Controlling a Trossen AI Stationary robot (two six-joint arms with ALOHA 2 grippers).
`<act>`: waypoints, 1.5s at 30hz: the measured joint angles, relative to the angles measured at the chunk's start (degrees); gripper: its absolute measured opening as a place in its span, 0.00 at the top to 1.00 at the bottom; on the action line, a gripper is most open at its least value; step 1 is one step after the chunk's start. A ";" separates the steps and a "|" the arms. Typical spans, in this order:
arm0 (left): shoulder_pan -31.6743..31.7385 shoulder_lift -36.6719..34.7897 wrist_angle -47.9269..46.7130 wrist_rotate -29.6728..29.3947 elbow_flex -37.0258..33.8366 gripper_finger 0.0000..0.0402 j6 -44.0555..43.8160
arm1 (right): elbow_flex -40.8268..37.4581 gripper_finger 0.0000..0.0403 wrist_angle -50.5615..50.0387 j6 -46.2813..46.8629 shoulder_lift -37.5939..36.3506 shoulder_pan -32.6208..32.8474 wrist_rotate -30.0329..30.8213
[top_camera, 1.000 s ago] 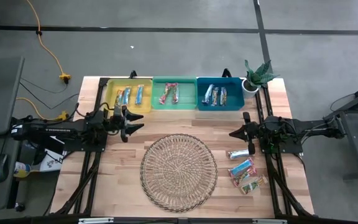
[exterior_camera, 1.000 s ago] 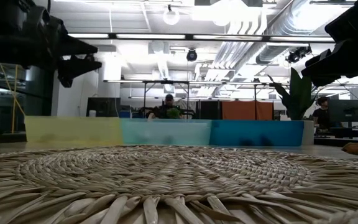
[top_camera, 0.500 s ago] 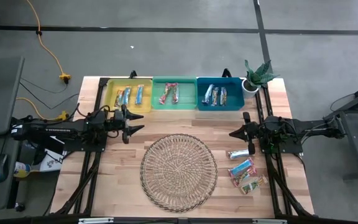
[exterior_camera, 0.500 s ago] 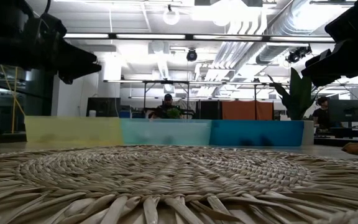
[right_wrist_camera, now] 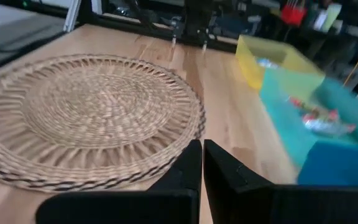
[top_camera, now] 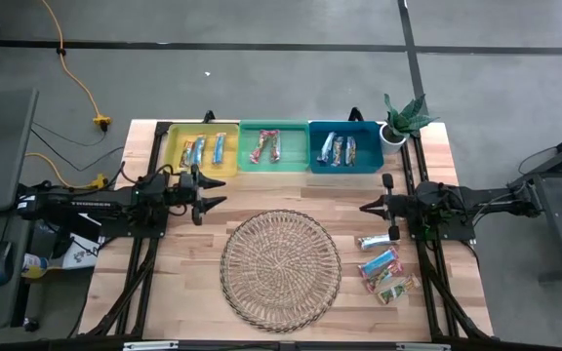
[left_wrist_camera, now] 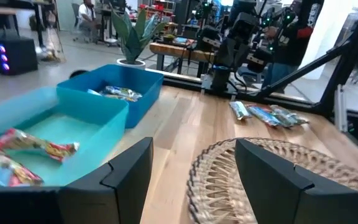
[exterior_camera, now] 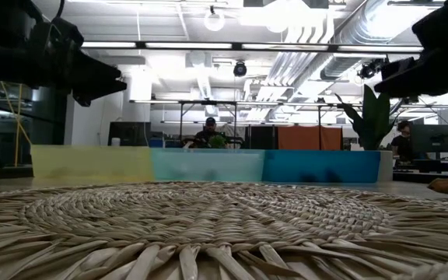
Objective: Pick and place Granola Bars by type
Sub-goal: Put the yellow granola bar into the yellow bin
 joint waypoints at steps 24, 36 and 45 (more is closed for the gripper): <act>0.00 0.16 -9.68 0.21 -0.02 0.44 -1.60 | 1.83 1.00 24.77 14.31 0.51 -0.02 2.33; 0.00 0.15 -13.17 0.21 -0.02 0.44 -1.60 | 34.72 1.00 -13.42 7.40 20.20 -0.01 9.75; 0.00 0.15 -13.17 0.21 -0.02 0.44 -1.60 | 60.71 1.00 -45.17 10.35 41.54 0.00 9.07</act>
